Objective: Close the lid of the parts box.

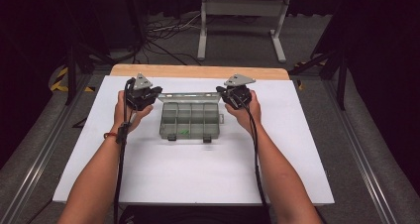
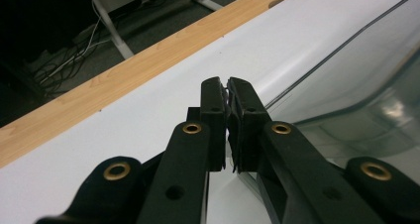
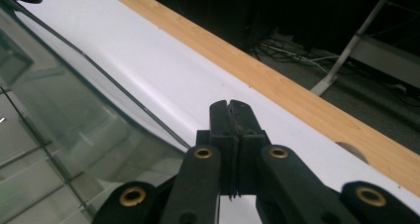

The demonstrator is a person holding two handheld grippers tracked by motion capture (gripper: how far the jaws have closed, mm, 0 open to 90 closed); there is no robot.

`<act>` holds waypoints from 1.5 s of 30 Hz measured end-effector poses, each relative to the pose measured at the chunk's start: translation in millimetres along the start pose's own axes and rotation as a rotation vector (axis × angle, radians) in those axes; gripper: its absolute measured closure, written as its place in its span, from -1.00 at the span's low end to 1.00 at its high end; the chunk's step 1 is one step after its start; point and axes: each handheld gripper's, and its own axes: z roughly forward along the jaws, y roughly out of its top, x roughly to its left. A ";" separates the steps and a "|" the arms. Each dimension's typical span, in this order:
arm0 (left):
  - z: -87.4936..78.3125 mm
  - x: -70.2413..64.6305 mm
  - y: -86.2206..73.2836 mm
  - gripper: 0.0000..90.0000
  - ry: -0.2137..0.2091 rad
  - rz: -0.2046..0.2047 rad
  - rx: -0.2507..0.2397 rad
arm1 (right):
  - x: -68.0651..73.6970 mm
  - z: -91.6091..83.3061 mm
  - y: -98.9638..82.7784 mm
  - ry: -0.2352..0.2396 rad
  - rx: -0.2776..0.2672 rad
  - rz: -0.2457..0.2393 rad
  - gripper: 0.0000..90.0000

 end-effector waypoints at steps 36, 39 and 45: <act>-13.7 -19.9 -17.5 0.91 -0.088 0.108 0.028 | 21.2 -5.0 -10.6 0.056 0.060 -0.079 1.00; -13.8 -24.7 -21.3 0.91 -0.102 0.119 0.035 | 22.2 -5.1 -12.1 0.061 0.062 -0.081 1.00; -13.7 -31.4 -26.4 0.92 -0.106 0.160 0.050 | 26.9 -7.2 -19.5 0.080 0.084 -0.086 1.00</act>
